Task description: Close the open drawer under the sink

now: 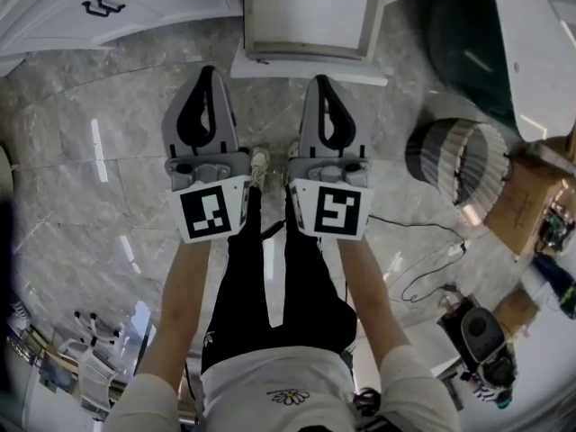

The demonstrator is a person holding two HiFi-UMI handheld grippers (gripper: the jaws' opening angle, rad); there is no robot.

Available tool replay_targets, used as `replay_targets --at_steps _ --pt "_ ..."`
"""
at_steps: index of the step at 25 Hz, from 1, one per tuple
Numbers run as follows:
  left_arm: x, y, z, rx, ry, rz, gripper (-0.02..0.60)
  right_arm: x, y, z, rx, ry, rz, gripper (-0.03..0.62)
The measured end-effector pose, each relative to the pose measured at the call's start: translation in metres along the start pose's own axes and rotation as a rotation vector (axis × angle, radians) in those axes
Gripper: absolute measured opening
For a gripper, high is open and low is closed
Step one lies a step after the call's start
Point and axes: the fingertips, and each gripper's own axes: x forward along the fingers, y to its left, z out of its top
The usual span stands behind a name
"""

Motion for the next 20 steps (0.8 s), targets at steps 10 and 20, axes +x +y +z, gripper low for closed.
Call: replay_targets --at_steps 10,20 --pt "-0.003 0.008 -0.024 0.006 0.066 0.018 0.02 -0.002 0.0 -0.041 0.04 0.09 0.014 0.028" --pt "-0.01 0.011 -0.045 0.012 0.106 0.013 0.02 0.006 -0.006 -0.144 0.226 0.28 0.014 0.207"
